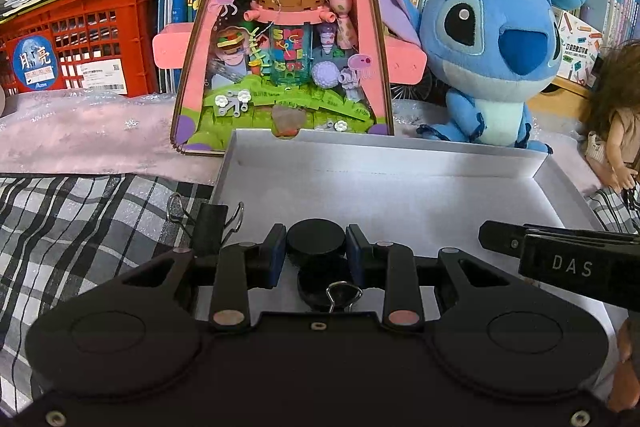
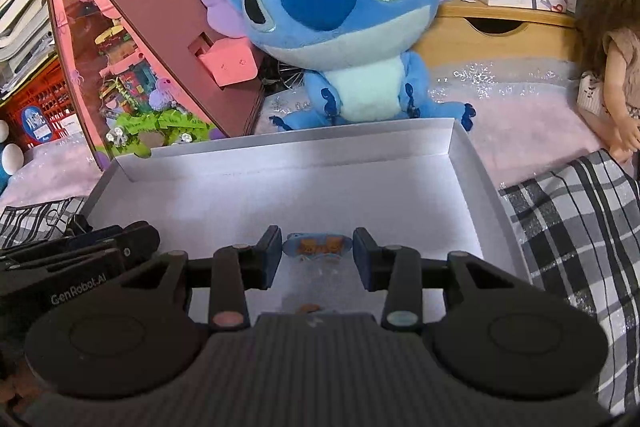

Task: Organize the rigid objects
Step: 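Open the left tool to drop the ball while the right tool releases the figurine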

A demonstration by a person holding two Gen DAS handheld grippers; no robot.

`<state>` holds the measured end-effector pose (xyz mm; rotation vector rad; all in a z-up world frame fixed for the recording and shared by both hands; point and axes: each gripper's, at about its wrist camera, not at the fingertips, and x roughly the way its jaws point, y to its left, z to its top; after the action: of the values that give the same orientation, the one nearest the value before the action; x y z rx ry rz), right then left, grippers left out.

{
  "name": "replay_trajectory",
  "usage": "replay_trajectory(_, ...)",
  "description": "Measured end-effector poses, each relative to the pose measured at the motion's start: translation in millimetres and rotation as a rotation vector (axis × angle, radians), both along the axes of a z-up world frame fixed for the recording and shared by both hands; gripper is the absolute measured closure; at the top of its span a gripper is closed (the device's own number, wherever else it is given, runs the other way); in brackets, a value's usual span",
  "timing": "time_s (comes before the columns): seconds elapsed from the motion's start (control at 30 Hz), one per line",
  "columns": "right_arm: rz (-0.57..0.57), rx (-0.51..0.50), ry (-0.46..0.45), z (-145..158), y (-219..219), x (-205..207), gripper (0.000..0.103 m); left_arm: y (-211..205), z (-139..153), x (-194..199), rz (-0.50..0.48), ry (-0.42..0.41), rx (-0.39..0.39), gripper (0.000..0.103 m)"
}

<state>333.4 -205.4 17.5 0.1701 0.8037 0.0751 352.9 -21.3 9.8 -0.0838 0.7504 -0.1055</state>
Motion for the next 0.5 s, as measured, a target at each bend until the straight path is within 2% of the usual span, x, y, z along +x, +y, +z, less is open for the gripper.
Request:
replay_trajectory(0.07,0.000,0.005,-0.008,0,0,-2,0.053,0,1,-2,0.001,-0.002,0.006,0.072)
replay_trajectory(0.13,-0.005,0.002,-0.011,1,1,-2,0.042,-1,5,-6,-0.013,-0.007,0.012,0.065)
replay_trajectory(0.5,0.023,-0.007,-0.088,23,3,-23,0.023,5,31,-35,-0.043,-0.075,-0.017,0.035)
